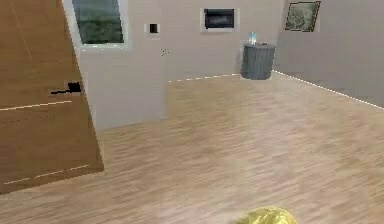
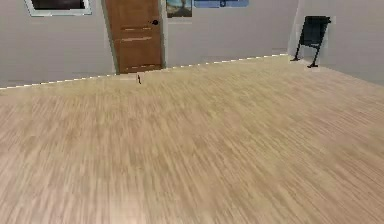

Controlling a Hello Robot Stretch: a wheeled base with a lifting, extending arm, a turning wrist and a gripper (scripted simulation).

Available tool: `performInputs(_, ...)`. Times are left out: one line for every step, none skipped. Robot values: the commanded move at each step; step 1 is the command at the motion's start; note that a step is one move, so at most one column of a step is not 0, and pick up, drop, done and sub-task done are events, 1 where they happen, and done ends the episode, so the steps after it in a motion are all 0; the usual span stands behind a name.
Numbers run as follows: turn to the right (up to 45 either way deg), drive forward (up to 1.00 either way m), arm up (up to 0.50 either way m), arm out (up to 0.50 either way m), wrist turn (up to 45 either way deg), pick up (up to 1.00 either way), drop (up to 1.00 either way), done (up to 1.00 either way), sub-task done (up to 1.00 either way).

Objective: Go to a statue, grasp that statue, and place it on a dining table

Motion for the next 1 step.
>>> performInputs(-42.0, 0.0, 0.0, 0.0, 0.0, 0.0, 0.0, 0.0, 0.0)
